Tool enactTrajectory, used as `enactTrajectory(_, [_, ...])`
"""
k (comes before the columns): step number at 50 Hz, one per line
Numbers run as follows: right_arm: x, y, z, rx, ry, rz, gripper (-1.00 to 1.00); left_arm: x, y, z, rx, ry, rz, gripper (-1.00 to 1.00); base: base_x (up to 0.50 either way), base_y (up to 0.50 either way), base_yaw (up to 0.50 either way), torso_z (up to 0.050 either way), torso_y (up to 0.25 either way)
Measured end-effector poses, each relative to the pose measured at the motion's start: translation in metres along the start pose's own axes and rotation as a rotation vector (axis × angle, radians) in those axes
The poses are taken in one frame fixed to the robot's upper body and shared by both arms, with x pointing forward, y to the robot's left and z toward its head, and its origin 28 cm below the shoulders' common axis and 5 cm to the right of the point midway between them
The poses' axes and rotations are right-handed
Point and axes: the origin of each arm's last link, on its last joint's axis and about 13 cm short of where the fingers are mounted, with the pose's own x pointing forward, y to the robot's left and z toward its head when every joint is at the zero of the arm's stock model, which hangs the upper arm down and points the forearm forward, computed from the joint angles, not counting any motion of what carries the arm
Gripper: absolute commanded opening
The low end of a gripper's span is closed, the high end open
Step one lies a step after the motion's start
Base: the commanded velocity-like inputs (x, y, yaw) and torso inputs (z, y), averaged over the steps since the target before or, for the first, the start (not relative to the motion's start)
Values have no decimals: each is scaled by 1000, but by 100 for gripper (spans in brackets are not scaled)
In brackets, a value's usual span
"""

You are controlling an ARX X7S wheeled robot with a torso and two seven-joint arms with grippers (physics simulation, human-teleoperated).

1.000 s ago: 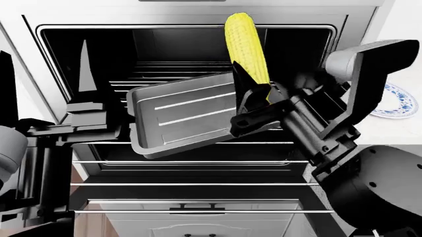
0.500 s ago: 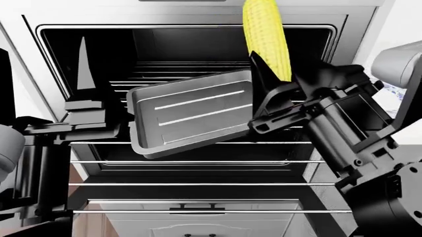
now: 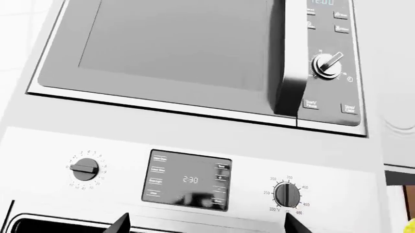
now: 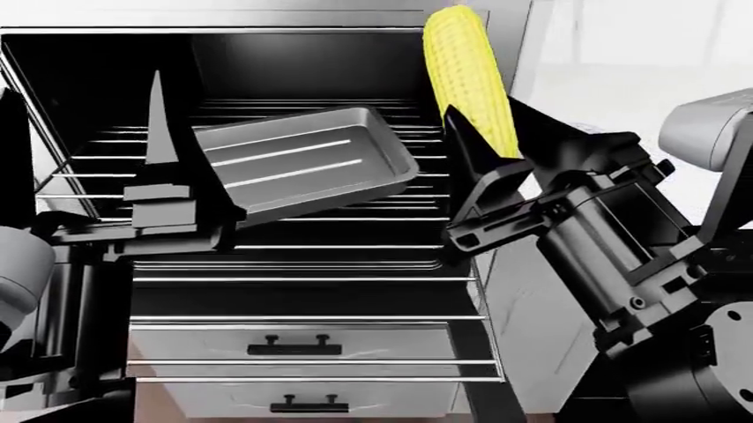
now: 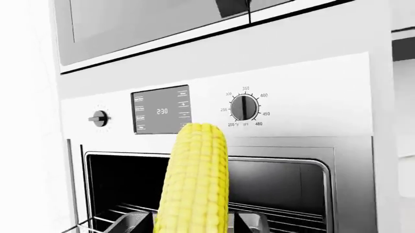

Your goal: Pick the corn from the top rack in the oven and place it on the plate on the counter.

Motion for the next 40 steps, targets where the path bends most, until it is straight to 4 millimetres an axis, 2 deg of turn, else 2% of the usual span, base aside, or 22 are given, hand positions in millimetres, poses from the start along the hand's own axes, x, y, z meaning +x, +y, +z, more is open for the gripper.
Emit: enactTrajectory(40, [-3, 4, -2, -2, 3, 27, -100, -1, -3, -1, -9, 7, -13, 100, -8, -500, 0, 0, 0])
